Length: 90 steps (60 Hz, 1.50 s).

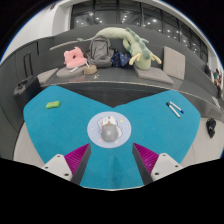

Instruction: Arrange mouse

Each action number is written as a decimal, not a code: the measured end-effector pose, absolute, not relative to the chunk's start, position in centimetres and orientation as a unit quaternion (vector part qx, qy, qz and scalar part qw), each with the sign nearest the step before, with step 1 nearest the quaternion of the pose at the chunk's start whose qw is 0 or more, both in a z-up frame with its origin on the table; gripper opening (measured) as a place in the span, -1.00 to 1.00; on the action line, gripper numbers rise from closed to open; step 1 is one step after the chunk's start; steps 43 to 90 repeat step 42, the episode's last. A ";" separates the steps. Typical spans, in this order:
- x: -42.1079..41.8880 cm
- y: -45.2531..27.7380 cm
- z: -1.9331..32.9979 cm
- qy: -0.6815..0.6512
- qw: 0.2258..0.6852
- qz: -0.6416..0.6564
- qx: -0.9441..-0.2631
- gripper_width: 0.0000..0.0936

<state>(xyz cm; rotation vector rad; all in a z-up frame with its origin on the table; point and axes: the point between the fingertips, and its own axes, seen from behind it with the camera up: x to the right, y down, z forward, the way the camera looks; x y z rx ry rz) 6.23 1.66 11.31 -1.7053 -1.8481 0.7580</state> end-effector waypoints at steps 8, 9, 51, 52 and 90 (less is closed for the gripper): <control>11.5 2.4 12.4 -0.678 0.241 0.267 -0.641 0.81; 12.0 2.5 12.5 -0.677 0.239 0.265 -0.644 0.81; 15.1 3.2 11.9 -0.678 0.238 0.261 -0.645 0.81; 15.1 3.2 11.9 -0.678 0.238 0.261 -0.645 0.81; 15.1 3.2 11.9 -0.678 0.238 0.261 -0.645 0.81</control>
